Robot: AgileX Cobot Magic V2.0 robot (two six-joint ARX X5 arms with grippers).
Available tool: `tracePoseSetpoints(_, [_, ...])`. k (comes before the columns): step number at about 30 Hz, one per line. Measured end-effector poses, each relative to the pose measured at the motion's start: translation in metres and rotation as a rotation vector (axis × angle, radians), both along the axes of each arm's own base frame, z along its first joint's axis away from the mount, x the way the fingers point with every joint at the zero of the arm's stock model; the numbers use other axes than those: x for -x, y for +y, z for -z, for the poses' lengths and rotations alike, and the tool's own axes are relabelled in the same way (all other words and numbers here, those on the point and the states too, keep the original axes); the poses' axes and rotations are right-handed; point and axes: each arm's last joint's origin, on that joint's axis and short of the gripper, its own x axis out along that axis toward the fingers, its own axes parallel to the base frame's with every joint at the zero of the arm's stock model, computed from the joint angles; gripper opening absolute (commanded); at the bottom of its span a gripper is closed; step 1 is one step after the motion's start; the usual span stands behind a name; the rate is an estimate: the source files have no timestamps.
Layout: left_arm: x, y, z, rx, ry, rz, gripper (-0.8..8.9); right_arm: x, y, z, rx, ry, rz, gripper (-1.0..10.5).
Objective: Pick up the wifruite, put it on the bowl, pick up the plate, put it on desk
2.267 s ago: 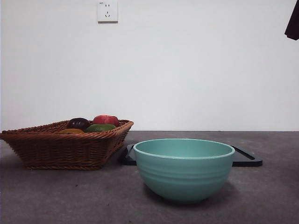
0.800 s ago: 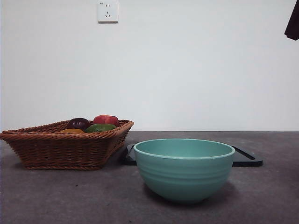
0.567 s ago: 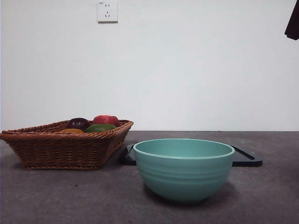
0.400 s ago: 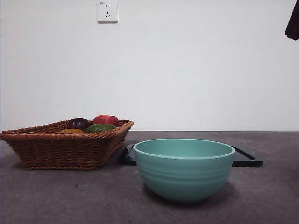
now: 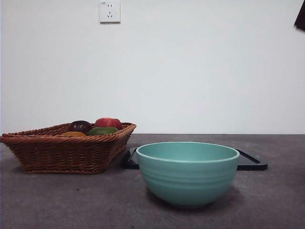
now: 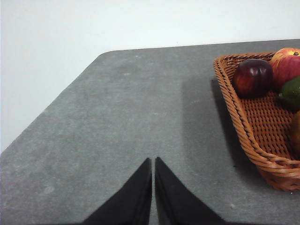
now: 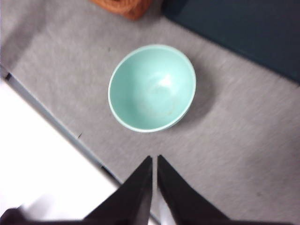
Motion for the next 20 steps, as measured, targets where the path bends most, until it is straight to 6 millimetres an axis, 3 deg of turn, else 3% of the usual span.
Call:
tracePoseSetpoints(6, [0.000,0.000,0.000,0.000,0.000,0.000,0.09,0.010,-0.029,-0.022,-0.067,-0.282,0.159,0.1])
tracePoseSetpoints(11, [0.000,0.000,0.000,0.000,0.000,0.000,0.09,0.027,-0.056,-0.034,-0.063,-0.699,0.391,0.1])
tracePoseSetpoints(14, [0.000,0.000,0.000,0.000,0.000,0.000,0.09,0.026,-0.062,-0.005,-0.044,-0.848,0.479,0.1])
tracePoseSetpoints(20, [0.000,0.000,0.000,0.000,0.000,0.000,0.09,0.019,-0.063,0.048,-0.067,-0.952,0.505,0.1])
